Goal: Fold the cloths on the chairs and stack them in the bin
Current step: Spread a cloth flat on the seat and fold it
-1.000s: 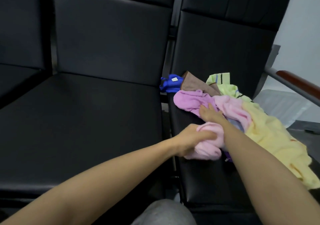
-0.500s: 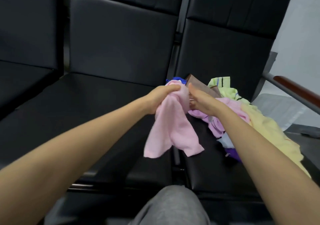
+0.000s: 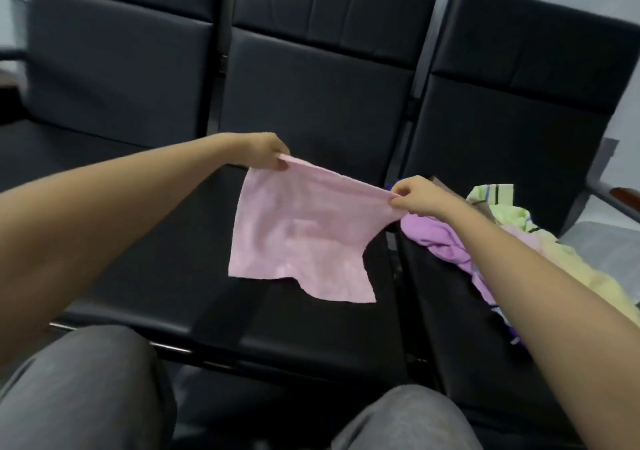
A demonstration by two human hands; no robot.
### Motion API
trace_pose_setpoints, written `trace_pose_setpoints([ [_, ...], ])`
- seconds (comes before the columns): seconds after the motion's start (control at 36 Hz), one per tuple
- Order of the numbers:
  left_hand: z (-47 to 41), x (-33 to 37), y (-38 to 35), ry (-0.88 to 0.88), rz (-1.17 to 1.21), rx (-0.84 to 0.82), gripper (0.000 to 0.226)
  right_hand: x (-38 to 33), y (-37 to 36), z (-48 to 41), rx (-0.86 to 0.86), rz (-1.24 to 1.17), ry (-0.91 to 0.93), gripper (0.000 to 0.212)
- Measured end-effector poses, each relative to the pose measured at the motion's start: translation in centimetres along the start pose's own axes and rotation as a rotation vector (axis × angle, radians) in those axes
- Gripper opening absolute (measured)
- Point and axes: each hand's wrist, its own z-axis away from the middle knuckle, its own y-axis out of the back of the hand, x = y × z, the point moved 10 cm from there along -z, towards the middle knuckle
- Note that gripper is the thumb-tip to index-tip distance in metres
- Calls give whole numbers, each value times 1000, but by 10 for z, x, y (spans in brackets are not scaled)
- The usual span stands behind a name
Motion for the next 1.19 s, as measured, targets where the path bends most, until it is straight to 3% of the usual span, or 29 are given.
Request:
trace_pose_setpoints([
  [0.08,2,-26,11,113,-73,9,24,-13,10,-8,163,85,-65,22],
  [0.17,6,-37,32,201,-1,108,25,-22,33,-12,408,-166,-110,27],
  [0.28,7,-43,70,153,483,407,48,-33,54,-22,600,-690,-66,25],
  [0.39,18,-35,91,-13,747,559,50,-42,70,-23,750,-816,-8,26],
  [0.5,36,-36,87,-24,636,570,37,-39,59,-13,717,-780,41,31],
  [0.61,56,-49,42,31,521,361,35,-26,20,3,576,-732,37,22],
  [0.78,92,-75,-52,34,370,-46,15,-4,-99,34,-208,-482,21,24],
  [0.83,101,-88,-77,72,313,-173,16,7,-135,51,-462,-462,-34,14],
  [0.94,122,-100,-117,181,241,-470,26,21,-166,77,-756,-430,-192,18],
  [1.0,123,-103,-120,202,220,-502,24,18,-166,80,-765,-391,-223,4],
  [1.06,116,-107,-114,238,258,-416,16,14,-161,70,-664,-396,-222,3],
  [1.14,101,-110,-96,280,379,-174,11,7,-143,43,-362,-508,-184,15],
  [1.19,92,-115,-87,318,455,9,9,6,-126,30,-109,-611,-195,13],
])
